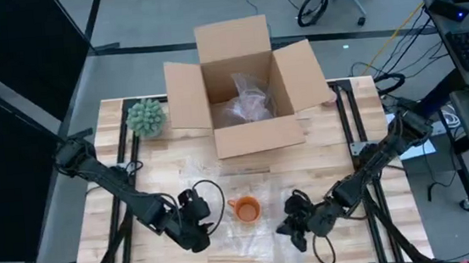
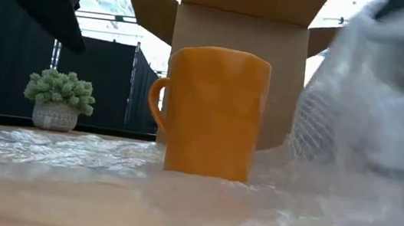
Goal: Wrap mug
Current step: Wrap the orange mug with the left bubble wrap
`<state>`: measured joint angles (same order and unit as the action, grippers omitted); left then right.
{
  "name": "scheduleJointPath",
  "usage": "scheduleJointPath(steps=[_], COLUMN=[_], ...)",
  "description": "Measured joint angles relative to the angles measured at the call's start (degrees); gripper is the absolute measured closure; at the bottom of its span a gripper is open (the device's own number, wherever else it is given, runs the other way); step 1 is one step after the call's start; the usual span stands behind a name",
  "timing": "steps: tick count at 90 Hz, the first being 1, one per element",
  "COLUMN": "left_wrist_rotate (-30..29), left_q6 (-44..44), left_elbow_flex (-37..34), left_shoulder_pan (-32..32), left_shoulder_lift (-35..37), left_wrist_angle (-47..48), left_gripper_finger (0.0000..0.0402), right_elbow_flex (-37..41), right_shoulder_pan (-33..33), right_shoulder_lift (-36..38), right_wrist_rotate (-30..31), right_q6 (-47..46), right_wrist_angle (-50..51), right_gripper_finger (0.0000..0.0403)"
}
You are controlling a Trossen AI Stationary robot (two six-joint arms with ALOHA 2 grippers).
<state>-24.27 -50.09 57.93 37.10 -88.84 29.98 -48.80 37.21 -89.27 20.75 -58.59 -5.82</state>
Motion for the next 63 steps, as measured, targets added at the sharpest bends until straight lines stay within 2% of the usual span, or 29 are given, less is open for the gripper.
scheduleJointPath(steps=[13, 29, 45, 54, 63], left_wrist_rotate=[0.0, 0.0, 0.0, 0.0, -0.1], left_q6=[0.0, 0.0, -0.1, -0.2, -0.1], left_elbow_flex=[0.0, 0.0, 0.0, 0.0, 0.0], left_shoulder_pan=[0.0, 0.0, 0.0, 0.0, 0.0], left_shoulder_lift=[0.0, 0.0, 0.0, 0.0, 0.0], left_wrist_angle=[0.0, 0.0, 0.0, -0.1, -0.8], left_gripper_finger=[0.0212, 0.0212, 0.0212, 0.0212, 0.0212], right_elbow_flex=[-2.7, -5.4, -5.4, -5.4, -5.4], right_shoulder_pan=[-4.4, -9.0, -13.6, -15.5, -16.8], right_shoulder_lift=[0.0, 0.0, -1.0, -3.1, -5.3], right_wrist_rotate=[0.1, -0.1, -0.1, -0.3, -3.8], right_q6=[6.9, 16.4, 19.3, 21.9, 25.8], right_wrist_angle=[-0.6, -3.8, -4.7, -6.3, -8.2], right_gripper_finger=[0.0331, 0.0274, 0.0221, 0.0206, 0.0203])
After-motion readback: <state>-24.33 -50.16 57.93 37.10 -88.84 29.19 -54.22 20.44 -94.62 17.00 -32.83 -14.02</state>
